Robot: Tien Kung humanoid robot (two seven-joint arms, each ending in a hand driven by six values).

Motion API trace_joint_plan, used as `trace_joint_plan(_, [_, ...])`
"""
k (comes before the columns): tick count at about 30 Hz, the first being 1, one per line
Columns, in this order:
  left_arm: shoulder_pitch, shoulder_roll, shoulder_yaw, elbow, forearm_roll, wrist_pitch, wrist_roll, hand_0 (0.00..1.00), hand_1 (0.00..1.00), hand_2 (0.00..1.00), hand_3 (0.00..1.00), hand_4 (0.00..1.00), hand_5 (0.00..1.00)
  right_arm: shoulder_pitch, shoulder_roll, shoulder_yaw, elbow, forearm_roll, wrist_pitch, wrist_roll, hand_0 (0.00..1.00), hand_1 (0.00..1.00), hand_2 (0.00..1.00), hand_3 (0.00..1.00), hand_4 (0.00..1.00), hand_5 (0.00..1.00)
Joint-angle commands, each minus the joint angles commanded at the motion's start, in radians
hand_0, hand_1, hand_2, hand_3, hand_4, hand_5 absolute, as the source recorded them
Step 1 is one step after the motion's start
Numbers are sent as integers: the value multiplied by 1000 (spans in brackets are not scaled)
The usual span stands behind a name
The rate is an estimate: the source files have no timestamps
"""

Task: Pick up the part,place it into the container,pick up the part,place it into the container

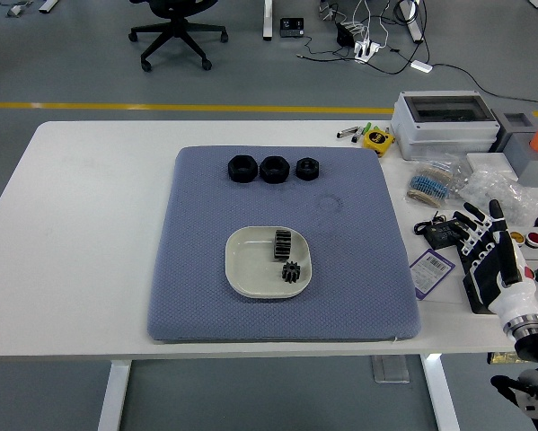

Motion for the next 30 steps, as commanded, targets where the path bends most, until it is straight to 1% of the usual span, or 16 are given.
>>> trace_joint_plan(8, [-4,1,3,0,-4,0,-1,753,704,674,587,643,618,5,-1,-7,0,-6,41,1,839,778,795,802,998,937])
trace_joint_plan(9, [-4,1,3,0,-4,0,-1,753,704,674,586,643,618,5,-1,-7,0,-7,45,0,875,793,803,809,998,953])
trace_joint_plan(14, [-5,1,2,0,-2,0,0,753,704,674,586,643,618,7,0,-5,-3,-42,126,-36,875,793,803,809,998,953])
trace_joint_plan(15, [-5,1,2,0,-2,0,0,753,704,673,585,643,618,7,0,-5,-4,-45,133,-41,890,803,811,806,998,983])
trace_joint_plan(19, [-7,0,1,0,4,-1,1,753,704,673,585,643,618,11,-1,-3,-4,-65,180,-69,890,803,811,806,998,983])
trace_joint_plan(22, [-9,1,6,0,0,-1,0,753,704,673,587,643,618,11,-1,-1,-5,-78,204,-87,889,806,813,801,998,998])
trace_joint_plan(24, [-10,1,7,0,0,-2,0,753,704,673,587,643,618,11,-1,-1,-7,-81,208,-91,889,806,813,801,998,998])
trace_joint_plan(30, [-12,-1,10,0,-9,1,0,753,703,672,587,643,618,11,-3,-5,-12,-73,191,-84,888,804,814,798,998,998])
